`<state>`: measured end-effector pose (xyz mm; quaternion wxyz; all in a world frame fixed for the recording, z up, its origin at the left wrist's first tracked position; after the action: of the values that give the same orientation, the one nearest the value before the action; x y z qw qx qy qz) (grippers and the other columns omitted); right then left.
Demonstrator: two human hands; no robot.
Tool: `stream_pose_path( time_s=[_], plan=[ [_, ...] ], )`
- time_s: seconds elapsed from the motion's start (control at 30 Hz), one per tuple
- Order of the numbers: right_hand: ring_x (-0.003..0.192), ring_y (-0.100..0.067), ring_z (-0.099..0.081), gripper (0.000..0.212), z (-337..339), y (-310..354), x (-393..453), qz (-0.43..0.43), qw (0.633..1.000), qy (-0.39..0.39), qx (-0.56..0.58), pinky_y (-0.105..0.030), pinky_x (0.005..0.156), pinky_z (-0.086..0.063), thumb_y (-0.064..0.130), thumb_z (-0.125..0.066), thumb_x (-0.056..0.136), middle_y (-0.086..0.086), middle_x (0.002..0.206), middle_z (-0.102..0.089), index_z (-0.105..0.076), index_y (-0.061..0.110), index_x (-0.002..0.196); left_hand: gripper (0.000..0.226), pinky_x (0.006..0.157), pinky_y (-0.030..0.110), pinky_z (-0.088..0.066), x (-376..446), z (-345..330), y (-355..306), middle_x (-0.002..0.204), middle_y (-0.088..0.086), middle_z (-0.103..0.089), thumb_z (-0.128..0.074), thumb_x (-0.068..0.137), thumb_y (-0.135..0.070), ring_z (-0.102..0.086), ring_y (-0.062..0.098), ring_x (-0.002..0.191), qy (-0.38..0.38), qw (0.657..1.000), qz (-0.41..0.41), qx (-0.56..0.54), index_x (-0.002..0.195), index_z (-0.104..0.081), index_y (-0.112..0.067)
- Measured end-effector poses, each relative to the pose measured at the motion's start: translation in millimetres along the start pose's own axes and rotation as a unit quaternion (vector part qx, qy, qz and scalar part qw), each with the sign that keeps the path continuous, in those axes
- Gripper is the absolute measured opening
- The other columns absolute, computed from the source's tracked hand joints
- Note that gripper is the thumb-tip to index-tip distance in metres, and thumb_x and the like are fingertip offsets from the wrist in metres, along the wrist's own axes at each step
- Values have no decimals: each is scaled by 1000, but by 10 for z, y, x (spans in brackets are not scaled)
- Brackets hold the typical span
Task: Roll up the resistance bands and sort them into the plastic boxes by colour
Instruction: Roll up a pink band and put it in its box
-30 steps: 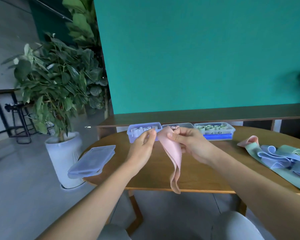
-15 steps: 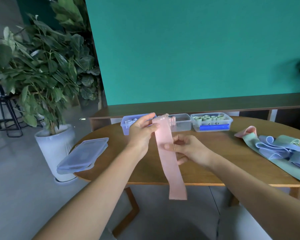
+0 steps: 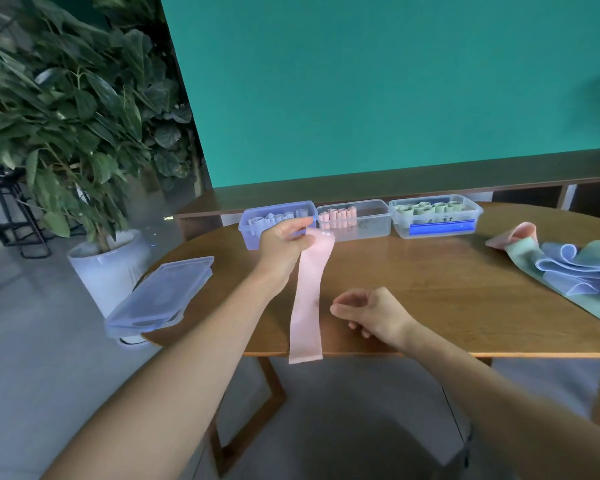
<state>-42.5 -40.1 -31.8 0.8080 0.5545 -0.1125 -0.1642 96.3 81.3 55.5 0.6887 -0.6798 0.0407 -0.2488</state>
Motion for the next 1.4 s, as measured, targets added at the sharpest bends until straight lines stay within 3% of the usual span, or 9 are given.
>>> stream_pose_path(
  time_s=[0.23,0.37,0.5,0.6,0.67,0.83,1.07,1.2,1.4],
  plan=[
    [41,-4,-51,17,22,-65,199,74,994,-27,-73,-19,47,-46,40,-72,92,0,65,-69,-74,26,101,40,73,10,-51,419,-20,530,107,-9,-71,-72,84,7,-66,4,99,3,1000,30,1,120,-71,-11],
    [51,-2,-59,18,-28,-45,309,97,989,-17,-114,-11,52,-42,46,-69,92,5,61,-69,-73,30,101,41,75,10,-51,574,42,773,109,-10,-68,-73,85,6,-64,2,100,36,998,47,26,120,-68,-14],
    [61,-3,-64,20,-68,-33,307,126,985,5,-119,-12,65,-46,47,-72,90,11,66,-70,-74,31,100,43,96,23,-48,552,233,1019,130,-9,-62,-72,90,-10,-58,6,114,94,982,40,160,130,-65,-25],
    [71,1,-62,27,-114,-17,216,147,983,40,-101,-12,70,-46,52,-78,81,24,83,-71,-76,33,101,33,104,33,-48,343,440,1046,124,-12,-67,-71,92,-20,-58,4,118,69,980,28,187,118,-70,-39],
    [74,-2,-61,34,-160,-8,131,170,978,69,-101,-13,70,-45,54,-81,75,20,91,-72,-77,33,102,26,105,33,-48,85,531,983,116,-15,-71,-71,93,-21,-62,0,114,71,984,13,166,111,-73,-40],
    [76,-6,-59,33,-228,32,-12,212,964,127,-98,-18,72,-44,46,-85,73,14,101,-71,-79,30,101,15,96,23,-50,-749,644,749,105,-17,-75,-72,92,-27,-67,0,104,135,975,-12,175,105,-78,-28],
    [77,-5,-66,12,-252,47,-19,235,957,135,-105,-12,70,-44,29,-85,80,12,91,-73,-80,32,90,21,85,22,-54,-1177,605,724,97,-16,-74,-85,75,-36,-68,7,99,144,941,-127,279,92,-81,-23],
    [85,-13,-67,12,-264,26,-19,252,947,130,-150,-23,73,-50,40,-82,80,14,91,-72,-81,34,91,14,86,25,-55,-1180,600,768,98,-14,-74,-81,82,-31,-68,6,98,128,930,-176,296,92,-81,-21],
    [83,-8,-66,14,-285,3,26,255,939,126,-194,-18,69,-48,42,-78,83,17,89,-69,-78,33,93,30,85,26,-54,-1067,610,784,97,-14,-72,-68,88,-46,-65,2,97,154,905,-210,336,92,-79,-19]
  ],
)
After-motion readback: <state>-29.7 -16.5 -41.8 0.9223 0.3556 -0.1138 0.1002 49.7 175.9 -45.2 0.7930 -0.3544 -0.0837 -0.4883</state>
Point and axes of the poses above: each hand's wrist, its own x-axis towards the middle knuckle, its own z-axis out of the back of the hand, y = z × x, the point moved 4 cm from there along x, towards the middle knuckle
